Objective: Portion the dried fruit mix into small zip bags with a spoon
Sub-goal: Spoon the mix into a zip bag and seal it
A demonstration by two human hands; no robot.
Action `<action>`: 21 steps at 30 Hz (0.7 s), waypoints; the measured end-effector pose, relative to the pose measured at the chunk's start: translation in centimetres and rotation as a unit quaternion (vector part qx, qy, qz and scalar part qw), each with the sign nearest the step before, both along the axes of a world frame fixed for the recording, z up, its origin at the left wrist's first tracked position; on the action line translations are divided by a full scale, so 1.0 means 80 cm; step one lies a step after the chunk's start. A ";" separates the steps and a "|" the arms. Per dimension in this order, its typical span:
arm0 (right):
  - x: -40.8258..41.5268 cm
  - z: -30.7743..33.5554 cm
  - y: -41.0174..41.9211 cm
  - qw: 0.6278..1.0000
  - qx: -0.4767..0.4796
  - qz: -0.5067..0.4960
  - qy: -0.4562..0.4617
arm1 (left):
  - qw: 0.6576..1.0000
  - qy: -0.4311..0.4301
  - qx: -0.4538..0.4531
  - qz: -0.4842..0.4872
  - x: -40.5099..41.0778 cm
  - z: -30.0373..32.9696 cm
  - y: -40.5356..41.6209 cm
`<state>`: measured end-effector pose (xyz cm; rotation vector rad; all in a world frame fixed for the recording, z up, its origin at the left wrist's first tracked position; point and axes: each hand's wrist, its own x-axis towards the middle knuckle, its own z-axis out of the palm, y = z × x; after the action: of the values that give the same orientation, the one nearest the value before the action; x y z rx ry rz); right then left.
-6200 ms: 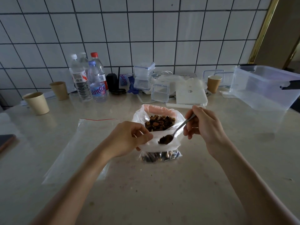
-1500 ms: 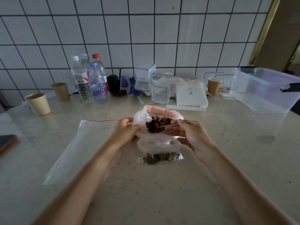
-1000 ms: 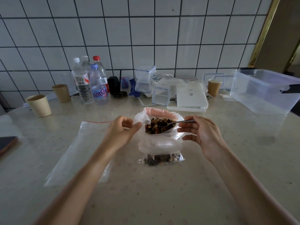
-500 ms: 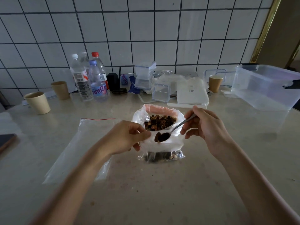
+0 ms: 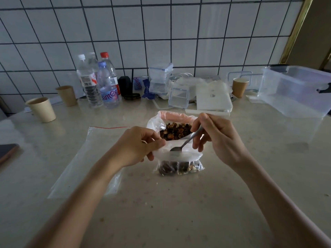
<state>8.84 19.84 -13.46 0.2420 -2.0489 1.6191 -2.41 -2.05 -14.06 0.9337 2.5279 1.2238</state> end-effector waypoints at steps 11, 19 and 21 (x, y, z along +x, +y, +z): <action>-0.007 -0.001 0.019 0.944 -0.270 -0.166 -0.089 | 0.968 0.134 -0.033 0.208 -0.019 -0.019 0.002; -0.020 -0.015 0.011 0.969 -0.113 -0.155 -0.152 | 0.982 0.037 -0.094 0.162 -0.042 -0.036 0.022; -0.019 -0.017 0.013 0.976 -0.064 -0.159 -0.138 | 0.989 0.017 -0.057 0.137 -0.039 -0.036 0.020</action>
<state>7.33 20.86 -14.85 -0.3593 -2.0392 1.6412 -5.49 -0.45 -16.96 0.6013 2.7905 1.1218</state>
